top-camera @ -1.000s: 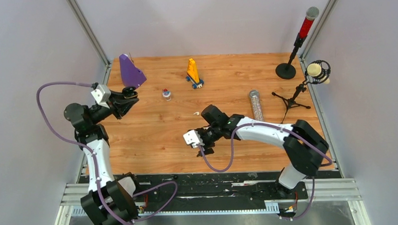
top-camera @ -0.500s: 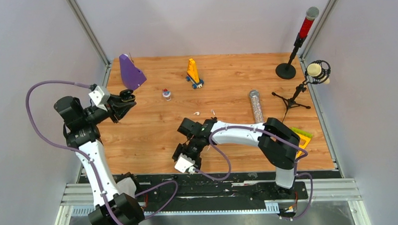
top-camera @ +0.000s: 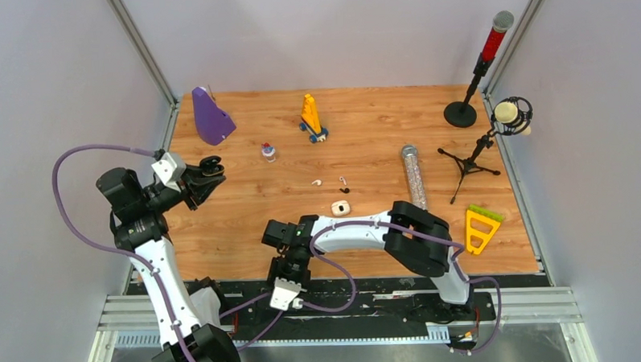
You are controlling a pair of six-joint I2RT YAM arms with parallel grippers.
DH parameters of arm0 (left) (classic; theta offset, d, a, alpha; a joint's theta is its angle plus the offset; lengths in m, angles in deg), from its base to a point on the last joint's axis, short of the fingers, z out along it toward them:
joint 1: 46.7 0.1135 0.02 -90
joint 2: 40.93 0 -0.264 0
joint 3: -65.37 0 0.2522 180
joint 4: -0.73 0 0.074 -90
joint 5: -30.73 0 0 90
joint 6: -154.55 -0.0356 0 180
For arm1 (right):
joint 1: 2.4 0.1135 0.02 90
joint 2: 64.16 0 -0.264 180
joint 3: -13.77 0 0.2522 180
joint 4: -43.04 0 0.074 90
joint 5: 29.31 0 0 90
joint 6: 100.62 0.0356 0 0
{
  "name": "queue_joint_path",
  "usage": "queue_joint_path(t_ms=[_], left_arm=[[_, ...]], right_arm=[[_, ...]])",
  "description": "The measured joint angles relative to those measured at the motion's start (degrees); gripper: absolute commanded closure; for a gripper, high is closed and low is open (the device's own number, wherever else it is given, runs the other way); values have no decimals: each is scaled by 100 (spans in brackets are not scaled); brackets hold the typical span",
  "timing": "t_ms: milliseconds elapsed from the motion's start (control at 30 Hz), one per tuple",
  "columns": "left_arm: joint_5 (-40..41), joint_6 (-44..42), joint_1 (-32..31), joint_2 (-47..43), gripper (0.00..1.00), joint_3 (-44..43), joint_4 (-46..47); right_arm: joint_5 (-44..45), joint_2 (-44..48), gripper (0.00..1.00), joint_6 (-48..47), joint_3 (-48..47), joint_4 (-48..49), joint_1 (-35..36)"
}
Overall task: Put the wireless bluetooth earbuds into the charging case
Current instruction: Pick up the earbud from the center of the board.
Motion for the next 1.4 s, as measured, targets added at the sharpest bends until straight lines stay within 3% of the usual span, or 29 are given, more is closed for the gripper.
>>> queue_joint_path(t_ms=[567, 700, 1200, 1400], left_arm=[[-4, 107, 0, -116, 99, 22, 138], [-4, 116, 0, -155, 99, 24, 149], [-7, 153, 0, -203, 99, 24, 192], [-9, 170, 0, -214, 99, 24, 192]], right_arm=[[804, -387, 54, -667, -284, -85, 140], [953, -444, 60, -748, -380, -85, 225], [1274, -507, 65, -949, -479, -238, 356], [1436, -616, 74, -1093, -688, -535, 422]])
